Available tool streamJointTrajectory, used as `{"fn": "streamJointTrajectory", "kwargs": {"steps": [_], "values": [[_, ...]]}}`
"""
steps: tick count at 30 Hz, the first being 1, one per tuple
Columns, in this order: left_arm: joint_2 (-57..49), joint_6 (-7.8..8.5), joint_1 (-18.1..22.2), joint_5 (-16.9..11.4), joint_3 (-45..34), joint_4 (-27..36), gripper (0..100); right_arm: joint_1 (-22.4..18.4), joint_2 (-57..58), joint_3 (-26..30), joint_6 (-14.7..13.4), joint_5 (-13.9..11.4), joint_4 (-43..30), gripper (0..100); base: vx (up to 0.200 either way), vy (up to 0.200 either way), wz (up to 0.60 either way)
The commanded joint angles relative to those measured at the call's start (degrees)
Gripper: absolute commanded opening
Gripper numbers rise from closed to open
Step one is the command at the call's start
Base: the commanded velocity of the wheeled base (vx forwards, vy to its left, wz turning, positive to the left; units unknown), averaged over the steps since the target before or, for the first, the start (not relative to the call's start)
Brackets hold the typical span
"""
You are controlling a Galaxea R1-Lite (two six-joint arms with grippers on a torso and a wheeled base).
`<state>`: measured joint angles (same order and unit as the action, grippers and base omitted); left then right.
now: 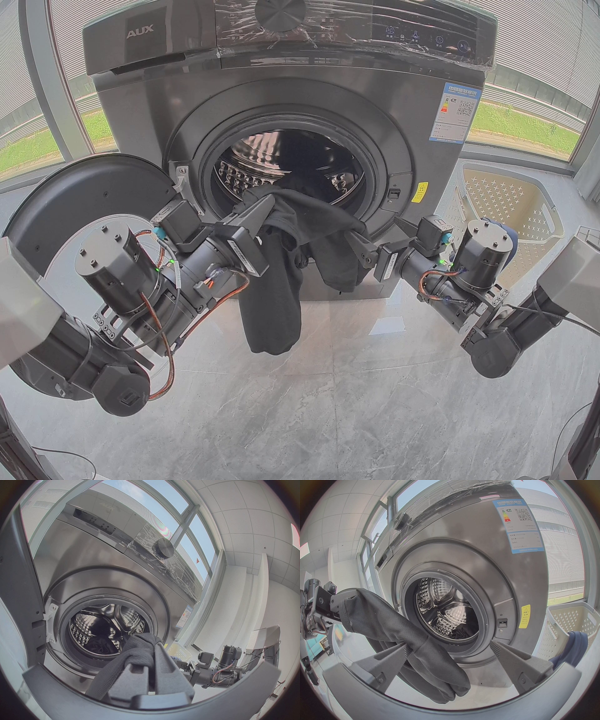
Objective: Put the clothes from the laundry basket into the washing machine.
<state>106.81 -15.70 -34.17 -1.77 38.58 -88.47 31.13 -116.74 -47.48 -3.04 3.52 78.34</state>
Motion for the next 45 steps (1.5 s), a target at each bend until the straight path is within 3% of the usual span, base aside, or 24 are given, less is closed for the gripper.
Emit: {"fn": "streamJointTrajectory", "kwargs": {"steps": [1,8,18,26,35,45], "values": [[0.06,-0.03,-0.11,0.01,-0.09,-0.13,0,0.68,-0.95,-0.95,-0.04,-0.01,-0.11,100,0.000,0.000,0.00],[0.06,0.06,-0.11,-0.08,-0.26,-0.13,0,1.30,-3.23,-3.76,-0.48,-0.01,-0.11,100,0.000,0.000,0.00],[-0.03,0.06,-0.20,-0.08,-0.18,-0.13,0,-0.46,0.55,3.01,-0.48,-0.10,0.24,100,0.000,0.000,0.00],[-0.55,0.14,-0.55,-0.17,-0.53,-0.21,0,-0.37,-2.44,-3.05,-0.39,-0.01,-0.73,100,0.000,0.000,0.00],[-1.08,0.14,-0.81,-0.34,-0.44,-0.21,0,4.46,-7.89,-7.01,-0.48,0.08,-1.43,100,0.000,0.000,0.00],[-1.08,0.06,-0.90,-0.52,-0.53,-0.30,0,6.22,-11.41,-11.76,-0.48,0.61,-1.52,100,0.000,0.000,0.00]]}}
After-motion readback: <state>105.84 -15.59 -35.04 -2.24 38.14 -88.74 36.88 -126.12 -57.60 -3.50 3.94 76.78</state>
